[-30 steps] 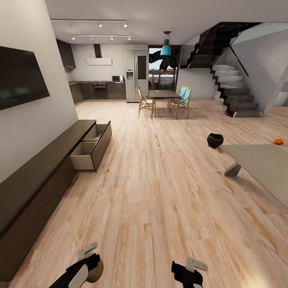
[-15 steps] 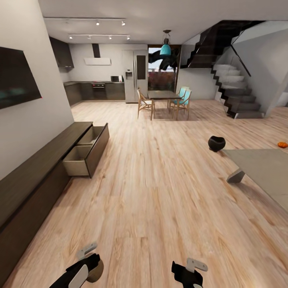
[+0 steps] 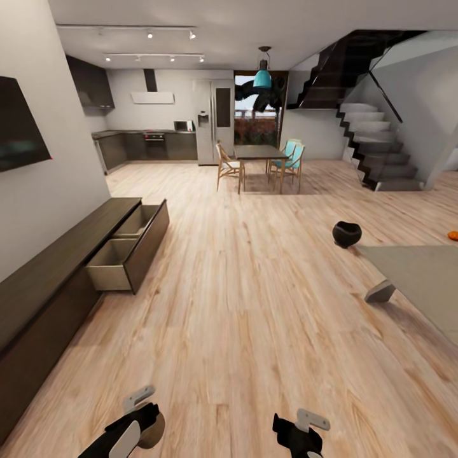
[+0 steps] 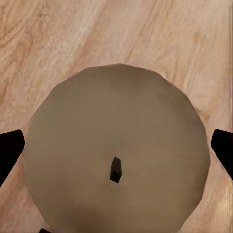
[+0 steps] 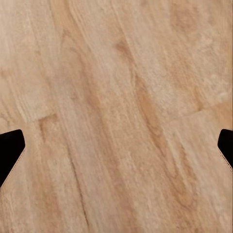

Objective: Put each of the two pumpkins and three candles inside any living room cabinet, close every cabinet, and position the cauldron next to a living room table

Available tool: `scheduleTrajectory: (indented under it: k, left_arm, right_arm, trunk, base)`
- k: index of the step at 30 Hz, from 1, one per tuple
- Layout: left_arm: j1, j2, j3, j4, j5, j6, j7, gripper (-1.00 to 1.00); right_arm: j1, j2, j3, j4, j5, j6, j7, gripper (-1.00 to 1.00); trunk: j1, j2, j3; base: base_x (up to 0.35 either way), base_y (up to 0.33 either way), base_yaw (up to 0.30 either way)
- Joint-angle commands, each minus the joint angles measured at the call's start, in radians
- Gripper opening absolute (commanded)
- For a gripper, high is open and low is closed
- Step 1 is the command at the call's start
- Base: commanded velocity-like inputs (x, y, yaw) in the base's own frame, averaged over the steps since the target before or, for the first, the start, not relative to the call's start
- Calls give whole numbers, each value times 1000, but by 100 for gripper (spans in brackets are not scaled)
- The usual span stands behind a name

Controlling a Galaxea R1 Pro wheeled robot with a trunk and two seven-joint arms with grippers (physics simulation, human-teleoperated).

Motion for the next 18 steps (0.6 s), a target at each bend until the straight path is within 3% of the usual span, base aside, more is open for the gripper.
scheduleTrajectory:
  k: [1,18]
  left_arm:
    - [0,1,-9,-3,7,4,9,-100]
    - [0,1,-8,-3,7,5,7,-100]
  right_arm:
    - [-1,-1,5,-1,-9,-4,-7,100]
    - [-1,-1,5,12,-10,-22,-5,100]
  trunk:
    - [1,0,0]
    - [1,0,27]
  base:
    - [331,-102,0]
    - [331,-108,0]
